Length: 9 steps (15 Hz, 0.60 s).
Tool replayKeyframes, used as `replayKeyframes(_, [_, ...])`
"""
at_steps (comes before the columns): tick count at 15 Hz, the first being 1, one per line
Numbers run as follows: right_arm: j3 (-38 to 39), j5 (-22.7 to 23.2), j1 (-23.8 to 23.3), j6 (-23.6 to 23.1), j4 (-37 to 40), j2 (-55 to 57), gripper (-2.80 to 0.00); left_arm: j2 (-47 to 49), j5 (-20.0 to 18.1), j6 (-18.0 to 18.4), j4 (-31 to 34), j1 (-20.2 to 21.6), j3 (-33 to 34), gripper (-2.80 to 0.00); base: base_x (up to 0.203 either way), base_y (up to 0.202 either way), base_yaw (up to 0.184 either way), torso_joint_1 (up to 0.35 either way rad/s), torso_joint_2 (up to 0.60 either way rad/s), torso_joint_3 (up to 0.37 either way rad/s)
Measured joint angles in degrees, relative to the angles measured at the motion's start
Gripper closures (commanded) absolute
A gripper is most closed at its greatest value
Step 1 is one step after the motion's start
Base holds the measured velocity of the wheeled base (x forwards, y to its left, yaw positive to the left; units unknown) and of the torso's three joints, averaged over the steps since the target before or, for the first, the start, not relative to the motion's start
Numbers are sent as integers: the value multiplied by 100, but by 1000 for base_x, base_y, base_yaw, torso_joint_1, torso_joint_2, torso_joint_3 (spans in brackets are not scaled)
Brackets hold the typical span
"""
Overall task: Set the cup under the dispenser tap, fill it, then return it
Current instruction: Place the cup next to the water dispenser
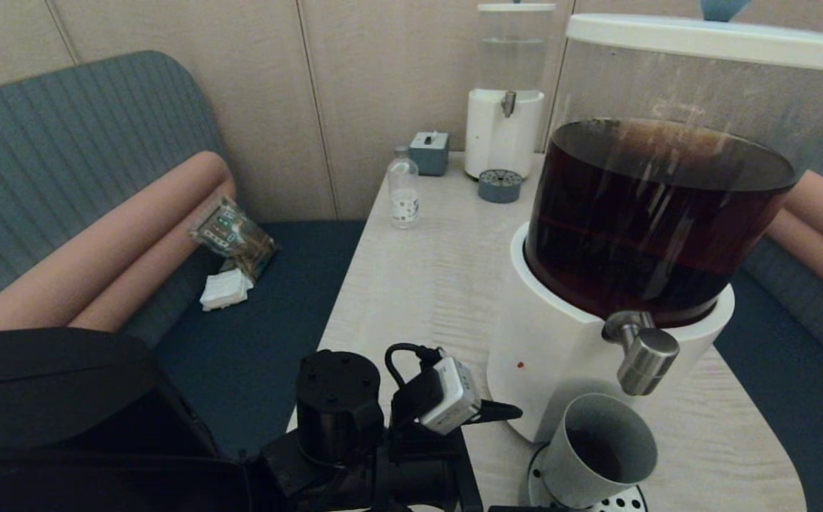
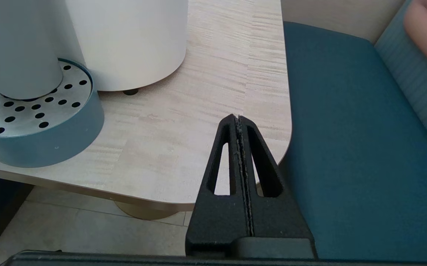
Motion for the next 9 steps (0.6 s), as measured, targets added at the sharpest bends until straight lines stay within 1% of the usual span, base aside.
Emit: replayKeyframes(9, [0,-2,0,0,1,0,0,244,32,-25,5,-151,-282,-280,0,0,0,0,0,0])
